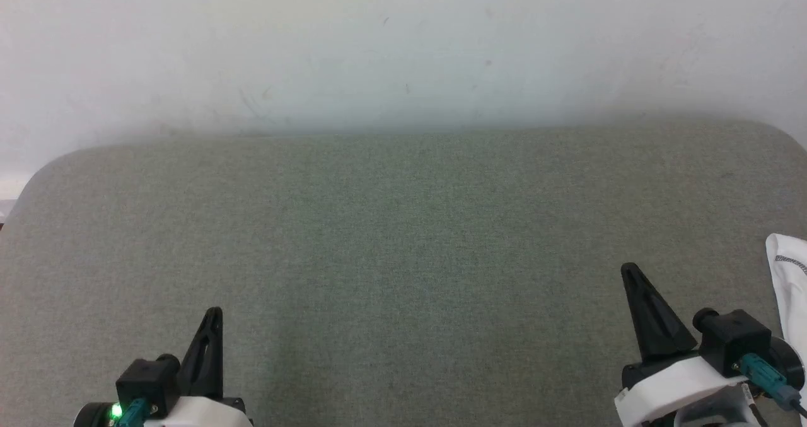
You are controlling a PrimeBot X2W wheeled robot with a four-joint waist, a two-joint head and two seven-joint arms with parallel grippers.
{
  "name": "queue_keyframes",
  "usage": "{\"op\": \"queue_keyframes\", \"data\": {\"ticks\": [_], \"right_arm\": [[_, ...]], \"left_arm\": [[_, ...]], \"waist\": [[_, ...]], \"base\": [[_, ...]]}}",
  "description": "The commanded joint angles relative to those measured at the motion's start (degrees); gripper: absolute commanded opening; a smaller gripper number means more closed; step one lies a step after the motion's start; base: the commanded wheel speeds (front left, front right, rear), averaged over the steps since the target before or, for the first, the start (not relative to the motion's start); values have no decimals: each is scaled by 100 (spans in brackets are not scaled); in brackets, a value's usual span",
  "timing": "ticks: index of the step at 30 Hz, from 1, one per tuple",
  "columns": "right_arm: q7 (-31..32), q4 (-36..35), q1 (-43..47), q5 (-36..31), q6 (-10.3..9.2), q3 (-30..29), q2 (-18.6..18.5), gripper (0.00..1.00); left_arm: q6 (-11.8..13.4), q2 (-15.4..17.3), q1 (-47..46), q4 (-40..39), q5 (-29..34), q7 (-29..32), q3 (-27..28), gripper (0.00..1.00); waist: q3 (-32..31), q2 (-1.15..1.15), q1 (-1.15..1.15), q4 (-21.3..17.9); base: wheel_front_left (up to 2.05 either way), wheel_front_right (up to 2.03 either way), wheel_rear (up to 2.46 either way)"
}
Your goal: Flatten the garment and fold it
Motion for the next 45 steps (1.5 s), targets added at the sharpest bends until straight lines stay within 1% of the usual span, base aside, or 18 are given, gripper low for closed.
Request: {"op": "queue_keyframes", "data": {"ticks": [1, 45], "right_arm": [[21, 18, -101, -61, -5, -18, 36, 0], [369, 107, -313, -407, -8, -134, 133, 0]], "left_arm": [[39, -19, -114, -38, 80, 38, -23, 0], [280, -188, -438, -198, 410, 541, -225, 0]], "waist": [[1, 0, 0, 1], [22, 0, 0, 31]], "base": [[0, 0, 0], [0, 0, 0]]}}
